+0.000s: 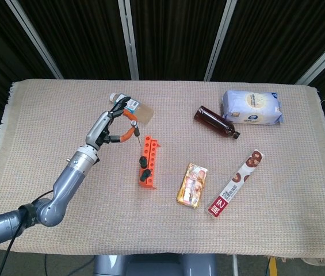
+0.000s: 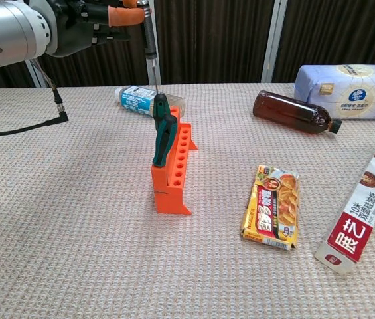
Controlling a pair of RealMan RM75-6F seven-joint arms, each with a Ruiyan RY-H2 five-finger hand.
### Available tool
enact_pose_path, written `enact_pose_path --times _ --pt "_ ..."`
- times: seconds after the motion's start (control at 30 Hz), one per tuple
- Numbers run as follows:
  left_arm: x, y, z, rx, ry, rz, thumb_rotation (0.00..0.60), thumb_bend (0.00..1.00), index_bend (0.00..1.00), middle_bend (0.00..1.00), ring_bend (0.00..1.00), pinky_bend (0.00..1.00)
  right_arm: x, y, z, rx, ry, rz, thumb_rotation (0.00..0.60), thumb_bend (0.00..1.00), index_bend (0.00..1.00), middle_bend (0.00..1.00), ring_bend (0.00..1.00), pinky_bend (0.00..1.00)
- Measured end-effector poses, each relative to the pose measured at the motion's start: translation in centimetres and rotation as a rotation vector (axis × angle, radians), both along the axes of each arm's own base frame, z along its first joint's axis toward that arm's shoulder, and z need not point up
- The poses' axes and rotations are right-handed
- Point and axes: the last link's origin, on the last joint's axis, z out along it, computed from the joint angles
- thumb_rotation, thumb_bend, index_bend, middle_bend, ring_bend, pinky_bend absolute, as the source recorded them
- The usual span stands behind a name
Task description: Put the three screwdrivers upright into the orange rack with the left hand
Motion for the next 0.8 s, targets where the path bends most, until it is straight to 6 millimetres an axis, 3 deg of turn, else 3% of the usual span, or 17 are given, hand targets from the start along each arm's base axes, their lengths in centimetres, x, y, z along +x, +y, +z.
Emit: enact_pose_path --times 0.43,0.8 --pt "1.1 1.5 -1.9 -0.048 -0.015 0.046 0.6 0.52 0.61 0.01 0.0 0.0 -0.2 0.1 0.1 -0.005 0.001 -0.014 0.6 0.0 0.12 0.01 0.0 0.0" --pt "1.5 1.9 -1.9 -0.04 -0.005 0.047 0.6 0.52 0.61 0.01 0.0 0.0 -0.3 0.1 0.1 -0.003 0.0 -0.022 0.6 0.0 0.12 0.01 0.0 0.0"
